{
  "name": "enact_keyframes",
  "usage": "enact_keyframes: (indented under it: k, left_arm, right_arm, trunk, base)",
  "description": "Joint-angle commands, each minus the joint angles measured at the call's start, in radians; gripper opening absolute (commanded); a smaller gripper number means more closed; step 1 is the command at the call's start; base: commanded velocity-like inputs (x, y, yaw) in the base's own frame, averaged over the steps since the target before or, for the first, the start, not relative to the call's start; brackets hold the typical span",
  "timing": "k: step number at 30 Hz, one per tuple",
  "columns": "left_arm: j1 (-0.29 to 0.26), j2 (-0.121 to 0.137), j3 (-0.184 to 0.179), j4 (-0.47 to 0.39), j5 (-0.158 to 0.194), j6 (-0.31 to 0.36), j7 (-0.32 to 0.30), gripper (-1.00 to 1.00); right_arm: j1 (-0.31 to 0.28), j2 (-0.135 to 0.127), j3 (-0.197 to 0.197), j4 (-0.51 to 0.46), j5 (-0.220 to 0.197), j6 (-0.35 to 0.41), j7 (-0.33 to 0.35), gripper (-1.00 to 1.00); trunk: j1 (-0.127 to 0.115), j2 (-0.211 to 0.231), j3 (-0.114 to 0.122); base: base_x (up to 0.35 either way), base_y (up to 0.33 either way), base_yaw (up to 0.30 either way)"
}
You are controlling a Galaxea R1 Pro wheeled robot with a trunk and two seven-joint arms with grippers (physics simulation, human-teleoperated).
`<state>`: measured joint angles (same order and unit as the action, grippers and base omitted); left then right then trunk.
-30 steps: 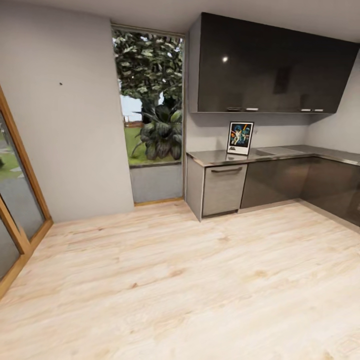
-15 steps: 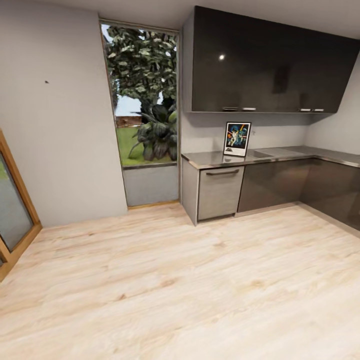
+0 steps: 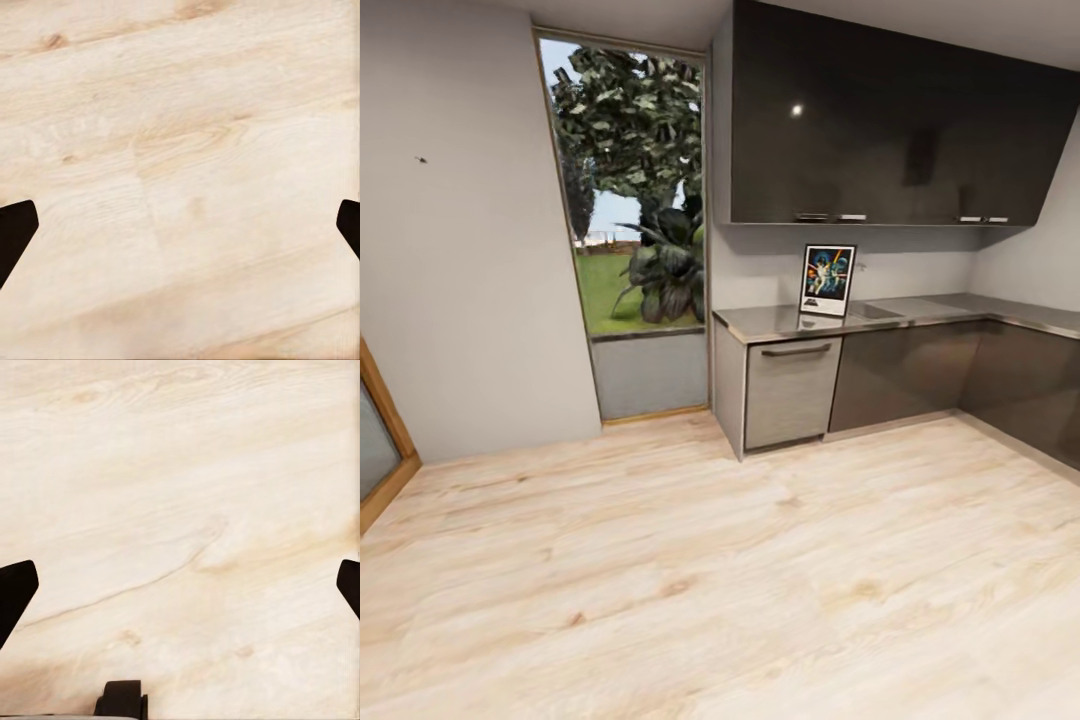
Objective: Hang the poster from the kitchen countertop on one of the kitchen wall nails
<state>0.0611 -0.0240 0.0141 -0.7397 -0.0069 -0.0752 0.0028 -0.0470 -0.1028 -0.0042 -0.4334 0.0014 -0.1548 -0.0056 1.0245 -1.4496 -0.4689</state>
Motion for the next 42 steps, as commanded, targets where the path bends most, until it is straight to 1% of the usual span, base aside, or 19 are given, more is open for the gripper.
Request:
enact_keyframes:
  k: [1,26,42]
  left_arm:
    - [0.000,-0.001,0.001,-0.001,-0.001,-0.001,0.000,1.00]
    - [0.000,-0.001,0.003,-0.001,-0.001,-0.001,0.000,1.00]
    - [0.000,-0.001,0.003,-0.001,-0.001,-0.001,0.000,1.00]
  right_arm:
    - [-0.001,0.000,0.000,0.001,0.000,-0.003,-0.001,1.00]
    - [-0.001,0.000,0.000,0.001,0.000,-0.003,-0.001,1.00]
    - [-0.001,0.000,0.000,0.001,0.002,-0.003,-0.002,1.00]
  trunk:
    - [0.000,0.000,-0.001]
    - [0.000,0.000,-0.001]
    - [0.000,0.000,-0.001]
  base:
    - [0.250,-0.207,0.000]
    - [0.251,-0.207,0.000]
    - [0.283,-0.190,0.000]
